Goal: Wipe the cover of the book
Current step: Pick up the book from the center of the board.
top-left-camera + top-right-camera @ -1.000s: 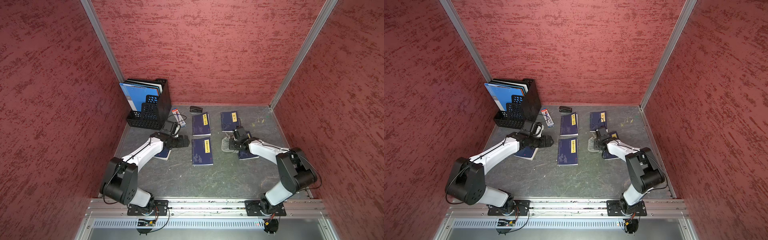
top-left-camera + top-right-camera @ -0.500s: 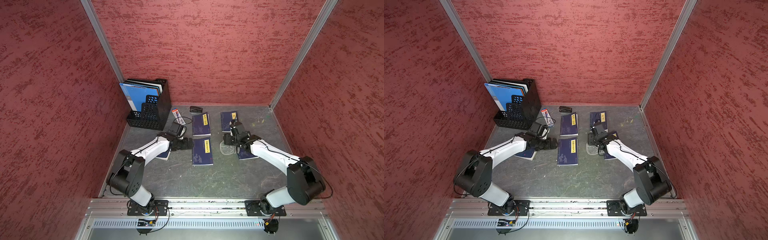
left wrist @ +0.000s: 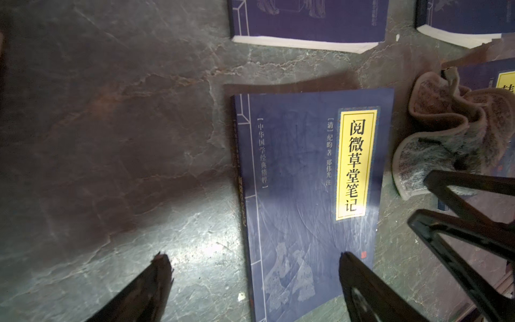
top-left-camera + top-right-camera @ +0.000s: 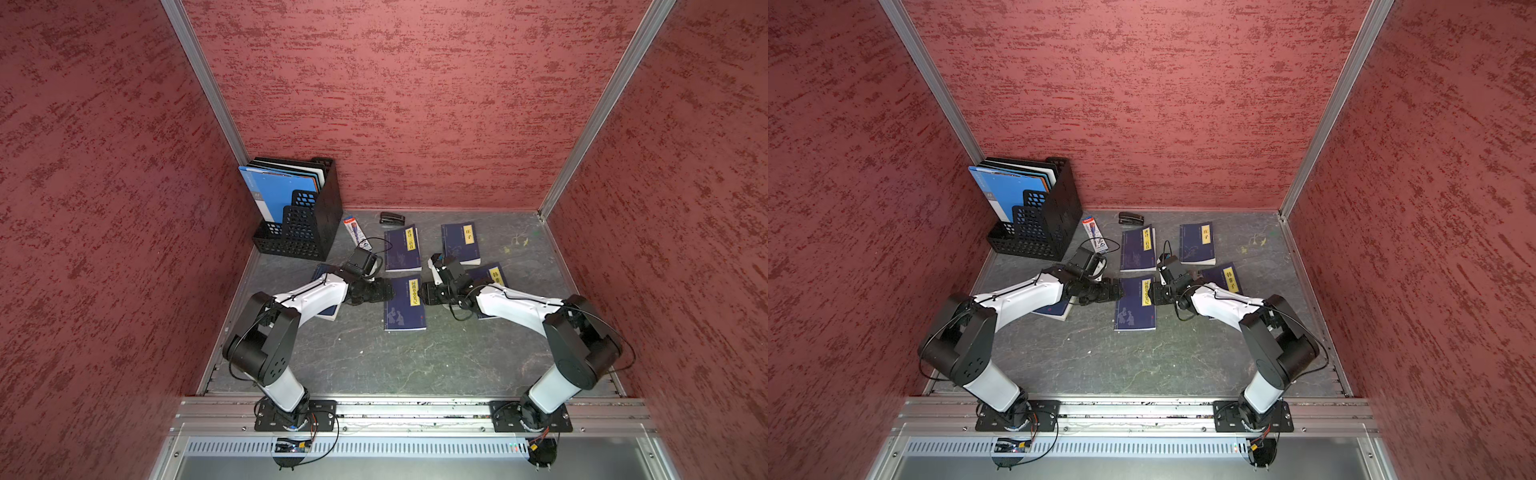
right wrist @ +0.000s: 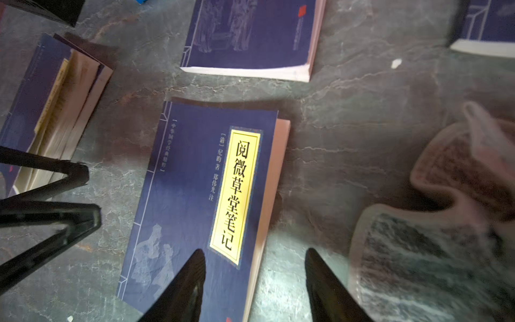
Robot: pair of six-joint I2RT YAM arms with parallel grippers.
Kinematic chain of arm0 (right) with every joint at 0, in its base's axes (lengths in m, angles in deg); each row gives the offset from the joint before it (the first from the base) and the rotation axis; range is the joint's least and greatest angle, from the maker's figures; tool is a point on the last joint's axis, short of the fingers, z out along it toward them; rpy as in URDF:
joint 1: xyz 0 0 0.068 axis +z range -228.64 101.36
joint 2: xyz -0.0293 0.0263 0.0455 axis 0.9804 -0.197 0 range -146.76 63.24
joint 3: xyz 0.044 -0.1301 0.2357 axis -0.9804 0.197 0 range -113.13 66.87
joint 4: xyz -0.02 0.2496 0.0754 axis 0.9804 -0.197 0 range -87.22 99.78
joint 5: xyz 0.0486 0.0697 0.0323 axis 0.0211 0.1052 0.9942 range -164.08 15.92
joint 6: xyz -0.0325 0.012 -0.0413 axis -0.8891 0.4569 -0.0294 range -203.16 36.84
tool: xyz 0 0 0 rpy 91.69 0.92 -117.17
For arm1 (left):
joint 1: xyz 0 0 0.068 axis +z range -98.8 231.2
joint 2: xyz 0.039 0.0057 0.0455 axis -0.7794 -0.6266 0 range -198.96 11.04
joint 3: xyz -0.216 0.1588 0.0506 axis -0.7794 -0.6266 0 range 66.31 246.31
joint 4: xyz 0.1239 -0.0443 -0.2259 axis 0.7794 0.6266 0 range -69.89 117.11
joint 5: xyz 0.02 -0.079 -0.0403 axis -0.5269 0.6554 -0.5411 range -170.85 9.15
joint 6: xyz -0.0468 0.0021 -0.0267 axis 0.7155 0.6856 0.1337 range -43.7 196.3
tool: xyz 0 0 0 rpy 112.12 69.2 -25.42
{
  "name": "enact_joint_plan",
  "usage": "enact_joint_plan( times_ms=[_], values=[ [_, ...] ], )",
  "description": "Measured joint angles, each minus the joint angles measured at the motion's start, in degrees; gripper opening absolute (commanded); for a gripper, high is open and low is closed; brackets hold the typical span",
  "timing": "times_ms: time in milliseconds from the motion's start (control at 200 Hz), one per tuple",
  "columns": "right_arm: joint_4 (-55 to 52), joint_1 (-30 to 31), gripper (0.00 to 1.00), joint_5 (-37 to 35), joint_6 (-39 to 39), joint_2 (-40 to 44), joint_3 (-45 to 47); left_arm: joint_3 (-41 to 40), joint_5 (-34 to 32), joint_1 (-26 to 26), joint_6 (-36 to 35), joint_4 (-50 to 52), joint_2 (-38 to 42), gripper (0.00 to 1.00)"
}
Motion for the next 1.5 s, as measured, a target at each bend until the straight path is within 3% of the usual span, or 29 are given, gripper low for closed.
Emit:
enact_joint_plan(
  times_ms=[296,426,852,1052,1498],
  values=[
    [1.64,1.70,0.36,1.29,1.33,-3.39,0.70,-0.52,1.01,-0.52,2.69,-1.81,-1.46,0.88],
    [1.62,2.49,0.31,1.29,1.73,-4.26,0.74,-1.73,1.60,-0.63,3.52,-2.27,-1.46,0.81],
    [1.90,3.48,0.25,1.09,2.97,-4.33,2.73,-3.56,5.70,-1.70,4.63,-5.16,-3.58,0.65],
    [1.95,3.63,0.23,1.03,3.04,-4.33,2.73,-3.56,8.66,-1.66,4.83,-8.04,-5.16,0.62],
    [1.99,3.74,0.22,0.90,3.30,-4.35,2.75,-5.75,16.13,1.99,6.25,-14.01,-6.49,0.47]
  ],
)
